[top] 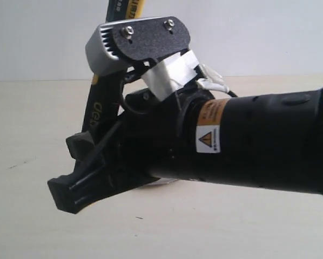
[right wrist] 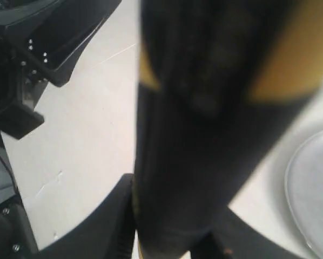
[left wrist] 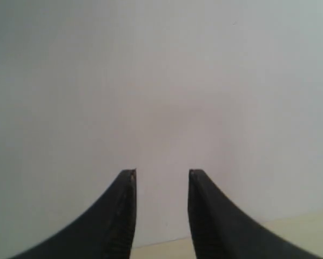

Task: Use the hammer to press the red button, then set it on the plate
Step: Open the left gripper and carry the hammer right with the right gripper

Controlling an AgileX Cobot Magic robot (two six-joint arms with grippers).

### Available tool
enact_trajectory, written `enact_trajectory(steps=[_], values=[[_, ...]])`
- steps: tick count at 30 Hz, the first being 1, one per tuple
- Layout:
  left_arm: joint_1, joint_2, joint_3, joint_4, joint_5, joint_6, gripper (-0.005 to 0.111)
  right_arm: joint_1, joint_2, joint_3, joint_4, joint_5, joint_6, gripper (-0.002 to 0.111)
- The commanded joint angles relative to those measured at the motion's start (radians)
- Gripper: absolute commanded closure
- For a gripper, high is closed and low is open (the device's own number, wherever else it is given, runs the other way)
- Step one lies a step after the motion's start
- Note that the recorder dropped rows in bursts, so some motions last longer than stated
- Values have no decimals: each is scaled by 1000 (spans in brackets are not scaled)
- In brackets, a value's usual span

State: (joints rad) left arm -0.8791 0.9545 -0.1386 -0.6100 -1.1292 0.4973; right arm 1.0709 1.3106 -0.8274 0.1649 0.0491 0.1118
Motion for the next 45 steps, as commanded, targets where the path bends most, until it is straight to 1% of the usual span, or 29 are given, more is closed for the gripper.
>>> enact_trajectory(steps=[1, 3, 5, 9, 13, 18, 26, 33, 38, 39, 40, 41, 42, 43, 44, 45], values=[[-1, -6, 19, -61, 9, -3, 73, 0, -79, -9, -39, 91, -25, 108], [-1, -6, 26, -76, 22, -3, 74, 0, -104, -9, -51, 134, -23, 108], [-1, -6, 40, -80, 30, -3, 81, 0, -124, -9, -72, 159, -21, 108], [-1, -6, 73, -80, 32, -3, 106, 0, -168, -9, -126, 216, 12, 108], [-1, -6, 94, -83, 32, -1, 107, 0, -203, -9, -208, 305, 75, 108], [-1, -6, 94, -85, 34, -1, 107, 0, -222, -9, -248, 435, 77, 108], [-1, -6, 94, -84, 59, -3, 107, 0, -249, -9, -286, 532, 100, 108], [-1, -6, 94, -84, 65, -3, 107, 0, -335, -9, -544, 524, 376, 108], [-1, -6, 105, -94, 86, -8, 107, 0, -412, 0, -706, 583, 538, 108], [-1, -6, 124, -125, 39, -23, 107, 0, -447, 16, -806, 621, 632, 108], [-1, -6, 138, -158, 6, -26, 107, 0, -467, 29, -856, 643, 685, 108], [-1, -6, 139, -232, -52, -26, 107, 0, -498, 52, -911, 690, 738, 108], [-1, -6, 139, -292, -52, -13, 107, 0, -514, 64, -926, 719, 746, 108], [-1, -6, 139, -367, -25, 33, 107, 0, -545, 89, -965, 761, 756, 108], [-1, -7, 139, -361, -18, 39, 107, 0, -556, 98, -979, 776, 769, 108], [-1, -14, 139, -299, 4, 58, 107, 0, -578, 120, -1021, 810, 817, 108]])
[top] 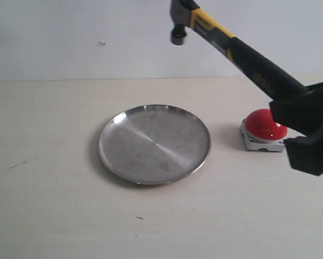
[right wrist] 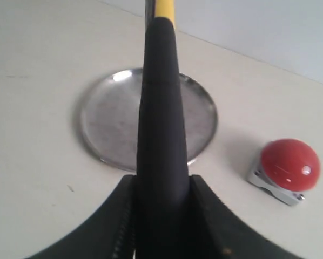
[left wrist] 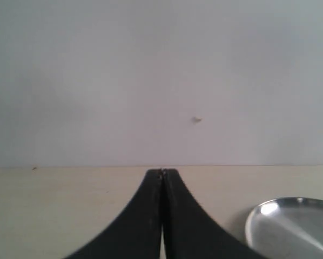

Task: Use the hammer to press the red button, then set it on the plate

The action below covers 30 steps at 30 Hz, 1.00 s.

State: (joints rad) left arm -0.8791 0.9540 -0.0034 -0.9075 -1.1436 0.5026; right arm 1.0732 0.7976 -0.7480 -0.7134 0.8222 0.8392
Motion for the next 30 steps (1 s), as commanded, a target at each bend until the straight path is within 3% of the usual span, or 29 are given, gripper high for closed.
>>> enact_trajectory(steps=[1, 5, 11, 14, 17, 30], values=[[-1, -22, 3, 42, 43, 67, 107, -3, -78, 53, -158, 59, 114, 108], [-1, -100, 3, 133, 108, 83, 107, -3, -92, 72, -165, 92, 131, 108], [-1, -333, -39, 149, 418, 271, 107, -3, -92, 94, -162, 97, 131, 108], [-1, -437, -105, -22, 583, 482, 107, -3, -92, 95, -162, 97, 131, 108], [-1, -528, -127, -225, 637, 699, 107, -3, -92, 95, -163, 103, 131, 108], [-1, -728, -99, -162, 833, 643, 107, -3, -92, 95, -155, 103, 134, 108]])
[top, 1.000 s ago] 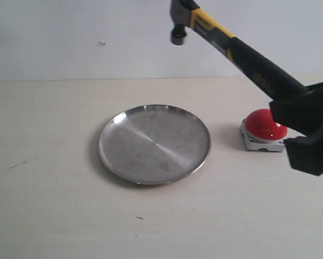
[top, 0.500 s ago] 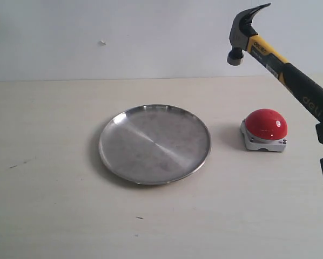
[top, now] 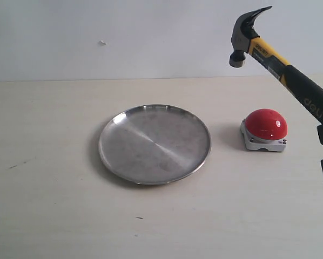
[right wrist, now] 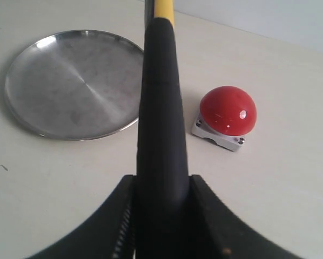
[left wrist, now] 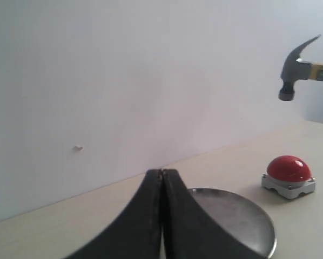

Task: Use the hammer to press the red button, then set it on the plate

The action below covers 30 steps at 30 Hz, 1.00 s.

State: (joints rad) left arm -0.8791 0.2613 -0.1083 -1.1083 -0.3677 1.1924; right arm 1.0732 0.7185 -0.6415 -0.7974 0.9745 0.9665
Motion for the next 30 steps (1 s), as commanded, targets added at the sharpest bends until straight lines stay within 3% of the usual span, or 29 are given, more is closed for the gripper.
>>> enact_trajectory(steps=[1, 11, 15, 19, 22, 24, 28, 30], values=[[-1, -41, 7, 50, 71, -60, 107, -3, -13, -11, -70, -49, 14, 108], [-1, -90, 12, 157, 99, -282, 107, -3, -13, -11, -131, -37, 137, 108], [-1, -90, 12, 269, 26, -392, 107, -3, -13, -11, -135, -37, 138, 108], [-1, -90, 12, 278, -95, -426, 107, -3, -13, -11, -142, -37, 145, 108], [-1, -90, 12, 278, -112, -426, 107, -3, -13, -11, -153, -35, 145, 108], [-1, -90, 12, 278, -90, -413, 107, -3, -13, -11, -163, -35, 145, 108], [-1, -88, 14, 290, 116, -329, 107, -3, -13, -11, -177, -35, 145, 108], [-1, -86, 32, 292, 142, -316, 107, -3, -13, -11, -193, -35, 145, 108]])
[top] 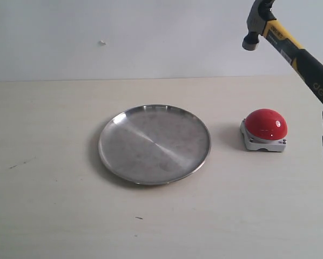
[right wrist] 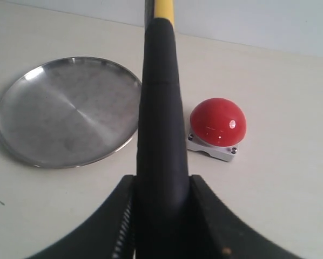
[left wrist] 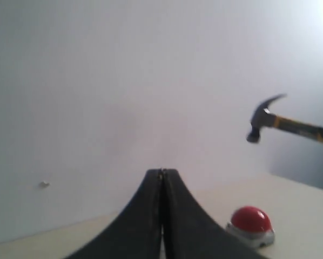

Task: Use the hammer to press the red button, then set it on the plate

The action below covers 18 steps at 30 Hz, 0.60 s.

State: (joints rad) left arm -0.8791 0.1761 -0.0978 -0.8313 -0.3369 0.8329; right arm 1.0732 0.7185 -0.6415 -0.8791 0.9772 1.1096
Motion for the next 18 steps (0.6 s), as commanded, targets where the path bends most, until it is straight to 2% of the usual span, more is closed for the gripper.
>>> enact_trajectory(steps=[1, 6, 18], values=[[-1, -1, 38, 15, 107, 43, 107, -3, -13, -11, -124, -37, 2, 108], [-1, -1, 98, -30, 88, 43, 107, -3, -13, -11, -140, -31, -3, 108], [-1, -1, 98, -44, 78, 43, 107, -3, -13, -11, -101, 0, -28, 108]])
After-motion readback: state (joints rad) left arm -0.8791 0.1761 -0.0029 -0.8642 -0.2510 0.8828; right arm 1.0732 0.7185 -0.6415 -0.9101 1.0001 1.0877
